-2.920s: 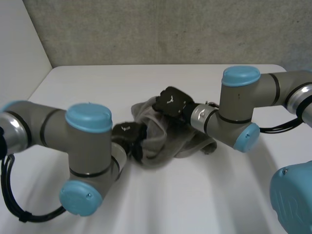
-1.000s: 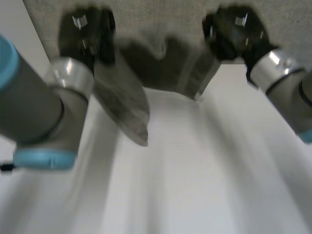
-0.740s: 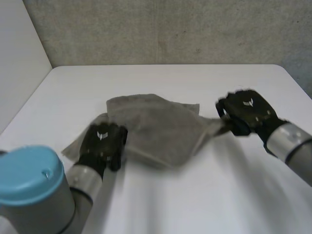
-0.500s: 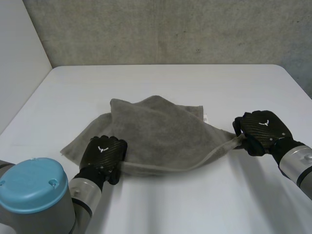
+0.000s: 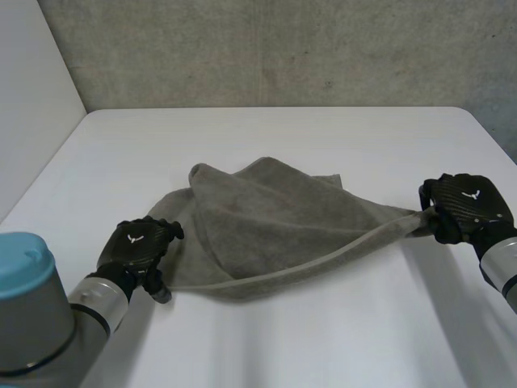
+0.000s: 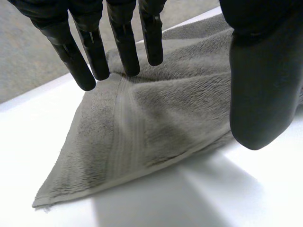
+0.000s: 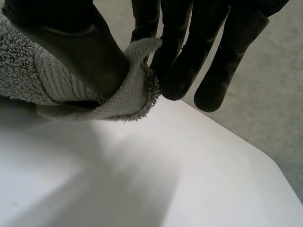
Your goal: Fold the towel.
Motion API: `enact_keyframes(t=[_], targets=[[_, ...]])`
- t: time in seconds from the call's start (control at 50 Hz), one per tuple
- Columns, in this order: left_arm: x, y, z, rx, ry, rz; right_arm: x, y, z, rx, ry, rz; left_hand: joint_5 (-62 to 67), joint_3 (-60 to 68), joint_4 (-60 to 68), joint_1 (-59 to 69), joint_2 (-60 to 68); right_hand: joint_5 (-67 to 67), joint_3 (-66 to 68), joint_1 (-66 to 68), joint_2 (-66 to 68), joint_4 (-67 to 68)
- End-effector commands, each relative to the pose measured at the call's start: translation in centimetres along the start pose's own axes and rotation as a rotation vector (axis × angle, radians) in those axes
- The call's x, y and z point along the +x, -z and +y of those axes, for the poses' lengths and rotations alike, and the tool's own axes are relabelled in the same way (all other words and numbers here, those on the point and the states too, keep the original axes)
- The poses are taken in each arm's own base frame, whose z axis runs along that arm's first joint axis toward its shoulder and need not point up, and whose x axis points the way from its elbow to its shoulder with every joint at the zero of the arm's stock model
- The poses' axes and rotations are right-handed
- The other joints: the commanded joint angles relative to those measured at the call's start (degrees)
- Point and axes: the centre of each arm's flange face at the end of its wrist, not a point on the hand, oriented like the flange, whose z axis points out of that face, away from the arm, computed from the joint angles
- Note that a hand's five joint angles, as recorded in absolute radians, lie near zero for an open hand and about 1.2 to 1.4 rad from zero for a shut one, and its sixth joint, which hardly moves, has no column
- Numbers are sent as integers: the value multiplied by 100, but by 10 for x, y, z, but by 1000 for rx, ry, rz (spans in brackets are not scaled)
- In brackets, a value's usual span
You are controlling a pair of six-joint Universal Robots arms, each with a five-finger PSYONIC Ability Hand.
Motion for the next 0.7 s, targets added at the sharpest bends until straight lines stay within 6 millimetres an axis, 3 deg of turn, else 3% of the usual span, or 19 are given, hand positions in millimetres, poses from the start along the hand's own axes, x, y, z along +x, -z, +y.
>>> enact_keyframes(t=[0.02,0.38,0.7], targets=[[-13,-4,4,-80,-4,65,5,-4,7,-31,-7,37,-1482,-584,-711,-666,-640,427,337,420,497,335],[-32,-26,13,-81,-79,24,19,-13,8,-26,-2,74,-1449,-550,-678,-633,-606,427,337,420,497,335],[-38,-43,19,-62,-87,7,16,-13,13,-46,-11,60,-1365,-466,-594,-549,-522,427,337,420,497,335]])
